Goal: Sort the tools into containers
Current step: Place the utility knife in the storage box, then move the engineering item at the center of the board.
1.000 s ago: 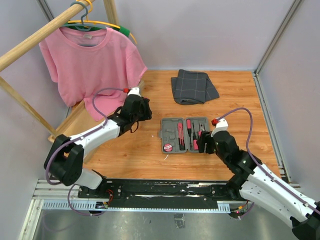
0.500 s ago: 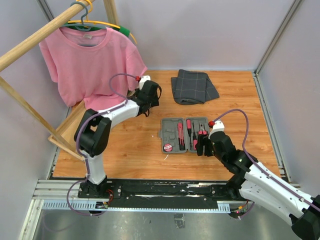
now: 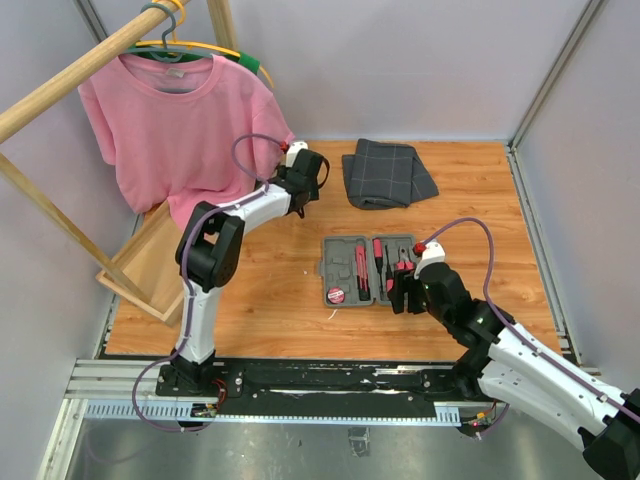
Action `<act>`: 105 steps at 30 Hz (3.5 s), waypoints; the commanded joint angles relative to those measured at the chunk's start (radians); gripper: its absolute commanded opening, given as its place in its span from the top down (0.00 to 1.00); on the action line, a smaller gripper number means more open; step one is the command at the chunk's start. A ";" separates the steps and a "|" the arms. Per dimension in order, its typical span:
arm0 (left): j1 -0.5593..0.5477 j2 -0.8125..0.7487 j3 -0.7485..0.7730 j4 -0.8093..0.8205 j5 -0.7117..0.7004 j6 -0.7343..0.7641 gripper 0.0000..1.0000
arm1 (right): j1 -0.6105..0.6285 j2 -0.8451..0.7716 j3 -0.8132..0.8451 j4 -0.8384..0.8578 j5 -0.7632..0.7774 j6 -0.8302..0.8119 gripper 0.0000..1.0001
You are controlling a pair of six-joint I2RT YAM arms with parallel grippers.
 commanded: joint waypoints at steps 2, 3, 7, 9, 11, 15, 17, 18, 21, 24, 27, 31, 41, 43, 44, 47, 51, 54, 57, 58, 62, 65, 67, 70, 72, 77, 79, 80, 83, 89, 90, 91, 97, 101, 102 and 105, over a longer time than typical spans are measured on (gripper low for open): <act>0.037 0.061 0.063 0.052 0.036 0.081 0.41 | -0.012 0.024 -0.009 0.034 -0.050 -0.029 0.31; 0.045 0.073 0.071 0.054 0.047 0.087 0.41 | -0.012 0.031 -0.012 0.038 -0.058 -0.031 0.31; 0.070 0.114 0.114 0.046 0.086 0.111 0.41 | -0.012 0.055 -0.017 0.052 -0.075 -0.030 0.31; 0.081 0.135 0.136 0.031 0.096 0.117 0.42 | -0.012 0.067 -0.018 0.055 -0.076 -0.030 0.31; 0.089 0.154 0.157 0.013 0.103 0.119 0.42 | -0.012 0.074 -0.019 0.055 -0.080 -0.030 0.31; 0.096 0.187 0.187 -0.022 0.110 0.118 0.43 | -0.012 0.088 -0.019 0.061 -0.085 -0.033 0.30; 0.097 0.194 0.188 -0.028 0.118 0.116 0.44 | -0.012 0.096 -0.018 0.064 -0.086 -0.033 0.30; 0.097 0.197 0.185 -0.032 0.121 0.113 0.44 | -0.012 0.100 -0.019 0.065 -0.086 -0.033 0.30; 0.097 0.190 0.165 -0.031 0.123 0.107 0.45 | -0.012 0.110 -0.014 0.068 -0.089 -0.035 0.30; 0.097 0.187 0.147 -0.030 0.124 0.110 0.45 | -0.013 0.116 -0.015 0.069 -0.095 -0.034 0.30; 0.097 0.182 0.134 -0.037 0.123 0.109 0.46 | -0.012 0.118 -0.016 0.070 -0.099 -0.036 0.30; 0.097 0.162 0.085 -0.026 0.128 0.103 0.47 | -0.012 0.123 -0.016 0.073 -0.099 -0.035 0.30; 0.097 0.091 -0.038 -0.002 0.140 0.097 0.50 | -0.012 0.147 -0.009 0.075 -0.103 -0.039 0.30; 0.095 0.072 -0.075 0.008 0.144 0.093 0.50 | -0.012 0.150 -0.008 0.076 -0.103 -0.039 0.30; 0.095 0.061 -0.092 0.013 0.147 0.094 0.50 | -0.012 0.151 -0.008 0.076 -0.103 -0.038 0.30; 0.094 0.037 -0.137 0.023 0.155 0.094 0.52 | -0.012 0.157 -0.007 0.077 -0.104 -0.038 0.30; 0.089 0.005 -0.195 0.033 0.157 0.091 0.53 | -0.012 0.167 -0.004 0.079 -0.108 -0.040 0.29; 0.080 -0.020 -0.238 0.037 0.150 0.089 0.54 | -0.012 0.176 0.000 0.078 -0.112 -0.041 0.29; 0.067 -0.055 -0.284 0.042 0.147 0.080 0.55 | -0.012 0.185 0.005 0.078 -0.116 -0.043 0.29; 0.063 -0.064 -0.298 0.043 0.149 0.077 0.55 | -0.012 0.189 0.007 0.078 -0.116 -0.043 0.29; 0.037 -0.114 -0.358 0.041 0.147 0.062 0.55 | -0.012 0.200 0.013 0.078 -0.116 -0.042 0.29; 0.024 -0.160 -0.405 0.049 0.149 0.052 0.56 | -0.012 0.205 0.016 0.078 -0.113 -0.040 0.29; 0.025 -0.190 -0.424 0.053 0.155 0.043 0.56 | -0.012 0.208 0.018 0.079 -0.113 -0.040 0.29; 0.025 -0.226 -0.411 0.051 0.156 0.048 0.56 | -0.012 0.213 0.021 0.076 -0.111 -0.041 0.29; 0.025 -0.243 -0.384 0.042 0.152 0.054 0.56 | -0.012 0.214 0.021 0.076 -0.109 -0.037 0.29; 0.025 -0.247 -0.308 0.019 0.154 0.068 0.54 | -0.012 0.206 0.018 0.072 -0.109 -0.027 0.29; 0.025 -0.247 -0.295 0.012 0.154 0.072 0.53 | -0.012 0.200 0.017 0.069 -0.107 -0.023 0.29; 0.025 -0.246 -0.294 0.011 0.152 0.075 0.52 | -0.012 0.197 0.016 0.065 -0.105 -0.021 0.29; 0.025 -0.257 -0.308 0.016 0.145 0.078 0.50 | -0.012 0.187 0.011 0.063 -0.103 -0.018 0.29; 0.025 -0.246 -0.332 0.035 0.157 0.077 0.48 | -0.012 0.189 0.012 0.063 -0.107 -0.016 0.29; 0.026 -0.240 -0.329 0.038 0.160 0.077 0.48 | -0.012 0.189 0.011 0.063 -0.107 -0.016 0.29; 0.026 -0.235 -0.325 0.040 0.162 0.077 0.48 | -0.012 0.190 0.010 0.063 -0.108 -0.015 0.29; 0.030 -0.189 -0.302 0.042 0.153 0.087 0.53 | -0.012 0.192 0.011 0.063 -0.113 -0.014 0.29; 0.044 -0.171 -0.308 0.048 0.165 0.083 0.54 | -0.012 0.196 0.010 0.061 -0.114 -0.015 0.29; 0.046 -0.169 -0.312 0.049 0.167 0.083 0.54 | -0.012 0.199 0.010 0.062 -0.114 -0.016 0.29; 0.046 -0.164 -0.327 0.055 0.179 0.084 0.55 | -0.012 0.216 0.011 0.069 -0.120 -0.018 0.28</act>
